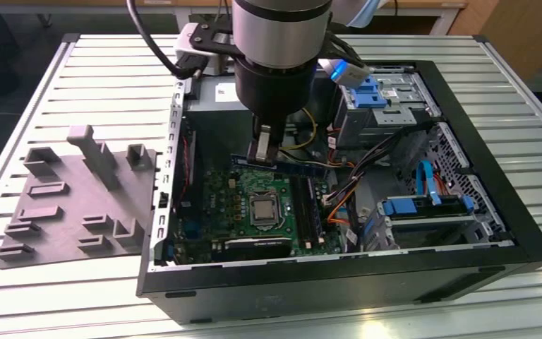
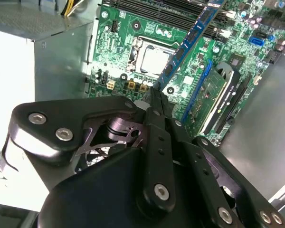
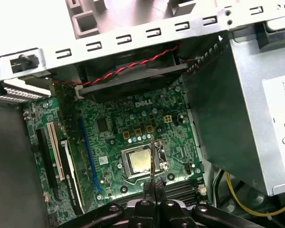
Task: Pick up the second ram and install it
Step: 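Insert the second ram into the second slot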
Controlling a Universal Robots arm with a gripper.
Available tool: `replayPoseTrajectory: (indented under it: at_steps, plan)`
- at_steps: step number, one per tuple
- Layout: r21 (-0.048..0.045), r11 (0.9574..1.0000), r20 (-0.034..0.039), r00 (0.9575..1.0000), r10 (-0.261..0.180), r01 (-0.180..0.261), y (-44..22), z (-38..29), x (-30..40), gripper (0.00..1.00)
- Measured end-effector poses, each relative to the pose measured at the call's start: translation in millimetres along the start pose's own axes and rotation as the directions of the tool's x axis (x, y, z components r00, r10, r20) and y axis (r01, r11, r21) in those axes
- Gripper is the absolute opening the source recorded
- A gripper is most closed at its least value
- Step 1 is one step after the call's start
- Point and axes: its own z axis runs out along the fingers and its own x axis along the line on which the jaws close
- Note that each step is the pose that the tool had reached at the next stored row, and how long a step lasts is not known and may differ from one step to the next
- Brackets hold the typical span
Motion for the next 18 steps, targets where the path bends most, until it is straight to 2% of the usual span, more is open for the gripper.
replayPoseTrajectory:
  at_steps: [4, 8, 13, 18]
  plan:
    - [0.0021, 0.9991, 0.0013, 0.9991, 0.042, -0.042, 0.0, 0.0, 0.0, 0.12]
    - [0.0043, 0.9961, 0.0027, 0.9961, 0.088, -0.088, 0.0, 0.1, 0.0, 0.12]
    - [0.0068, 0.9900, 0.0045, 0.9900, 0.141, -0.141, 0.0, 0.1, 0.0, 0.12]
    - [0.0090, 0.9818, 0.0063, 0.9818, 0.190, -0.190, 0.0, 0.2, 0.0, 0.12]
